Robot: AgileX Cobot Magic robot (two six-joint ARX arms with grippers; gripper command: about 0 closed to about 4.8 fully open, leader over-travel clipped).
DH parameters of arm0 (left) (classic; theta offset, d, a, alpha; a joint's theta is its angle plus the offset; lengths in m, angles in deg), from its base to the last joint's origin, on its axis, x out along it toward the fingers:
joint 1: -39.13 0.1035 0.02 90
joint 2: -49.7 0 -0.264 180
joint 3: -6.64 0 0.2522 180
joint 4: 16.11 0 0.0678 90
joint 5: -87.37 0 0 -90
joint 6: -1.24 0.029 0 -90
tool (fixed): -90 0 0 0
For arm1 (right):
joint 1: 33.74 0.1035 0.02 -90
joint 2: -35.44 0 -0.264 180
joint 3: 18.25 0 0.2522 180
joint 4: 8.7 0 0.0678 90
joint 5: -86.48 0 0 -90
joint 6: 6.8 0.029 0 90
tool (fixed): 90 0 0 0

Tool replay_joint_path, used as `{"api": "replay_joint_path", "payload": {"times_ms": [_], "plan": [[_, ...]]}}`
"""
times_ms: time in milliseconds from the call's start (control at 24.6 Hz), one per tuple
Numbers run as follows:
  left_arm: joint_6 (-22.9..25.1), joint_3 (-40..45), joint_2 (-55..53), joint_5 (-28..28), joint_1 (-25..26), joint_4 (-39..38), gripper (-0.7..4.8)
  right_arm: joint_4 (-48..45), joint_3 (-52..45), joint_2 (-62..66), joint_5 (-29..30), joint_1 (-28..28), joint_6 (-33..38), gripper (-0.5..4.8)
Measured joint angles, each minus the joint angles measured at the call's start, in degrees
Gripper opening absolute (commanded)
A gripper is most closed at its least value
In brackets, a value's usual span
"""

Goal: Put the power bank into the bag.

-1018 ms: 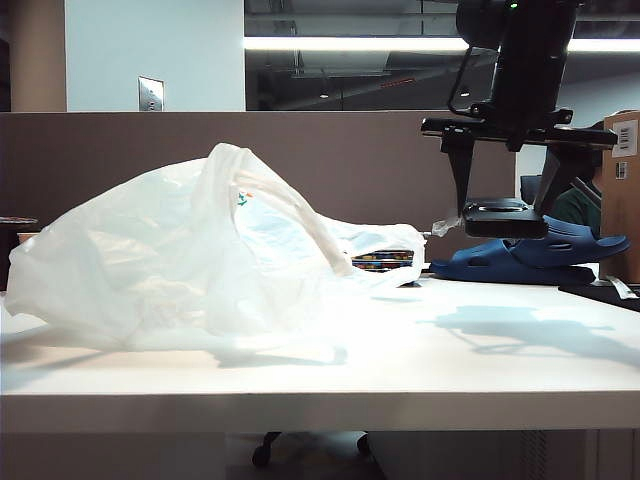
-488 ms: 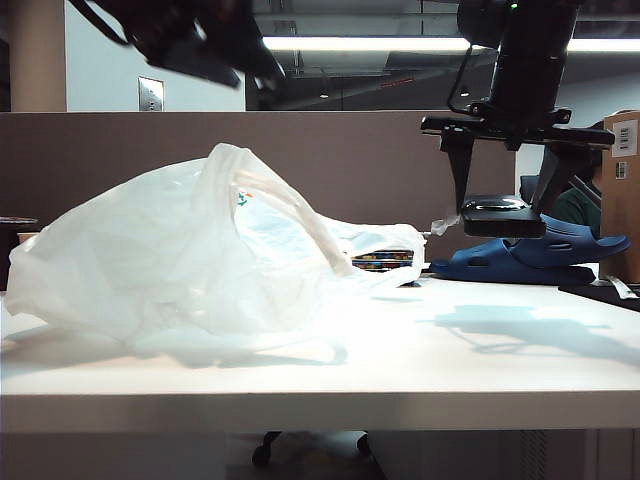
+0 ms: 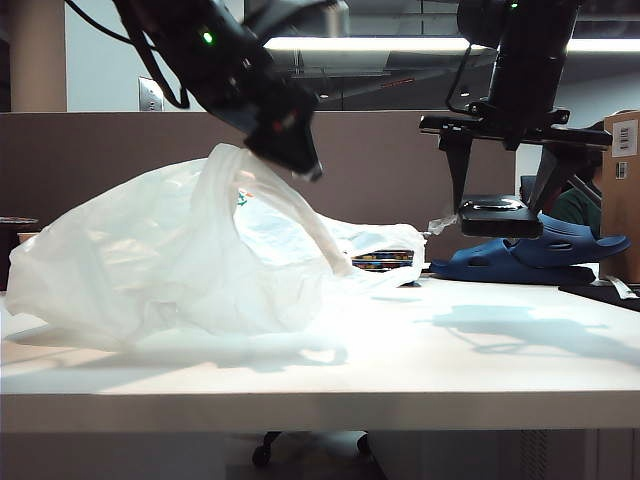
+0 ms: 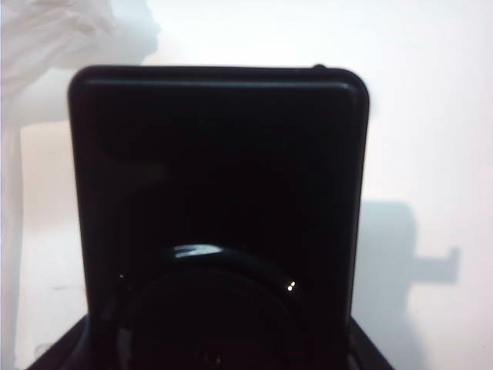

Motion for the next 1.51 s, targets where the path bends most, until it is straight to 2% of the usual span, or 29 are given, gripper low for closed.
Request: {"api": "replay_joint_path", "payload": {"times_ms": [122, 204, 407, 529, 651, 733, 773, 855, 936, 1099, 1181, 1384, 1506], "plan": [[0.8, 0.0, -1.4, -2.7, -1.1, 0.0, 4.79, -0.2, 0.0, 0.0, 0.1, 0.0, 0.0, 2.6], [2.2, -0.1, -3.1, -7.3, -1.5, 0.1, 4.79, -0.2, 0.0, 0.0, 0.1, 0.0, 0.0, 2.6], [4.0, -0.1, -5.7, -13.3, -1.5, -0.2, 4.79, -0.3, 0.0, 0.0, 0.2, 0.0, 0.0, 2.6], [7.6, -0.1, -5.9, -20.0, -1.5, 0.0, 4.78, -0.3, 0.0, 0.0, 0.3, 0.0, 0.0, 2.6], [9.4, -0.1, -6.0, -21.5, -0.7, 0.1, 4.23, -0.6, 0.0, 0.0, 0.4, 0.0, 0.0, 2.6], [10.0, -0.1, -6.0, -23.3, -0.1, 0.2, 3.26, -0.9, 0.0, 0.0, 0.6, 0.0, 0.0, 2.6], [10.0, -0.1, -6.0, -23.8, 0.1, 0.2, 1.74, -0.9, 0.0, 0.0, 0.6, 0.0, 0.0, 2.6], [10.0, -0.1, -6.0, -25.6, 0.2, 0.6, -0.11, -1.0, 0.0, 0.0, 0.7, 0.0, 0.0, 2.6], [10.0, -0.1, -6.0, -26.3, 0.2, 1.5, -0.06, -1.0, 0.0, 0.0, 0.8, 0.0, 0.0, 2.6], [10.2, -0.1, -6.0, -26.1, 0.1, 2.4, -0.06, -1.0, 0.0, 0.0, 0.8, 0.0, -0.1, 2.6], [10.1, -0.1, -6.0, -23.5, 0.1, 2.4, -0.06, -1.0, 0.0, 0.0, 0.8, 0.0, -0.9, 2.6], [10.0, -0.1, -5.3, -11.0, 0.0, 1.9, -0.06, -0.9, 0.0, 0.0, 2.3, 0.0, -2.5, 2.6], [9.0, -0.1, -3.8, -6.6, -0.2, 2.6, -0.06, -0.7, 0.0, 0.0, 3.8, 0.0, -3.9, 2.6]]}}
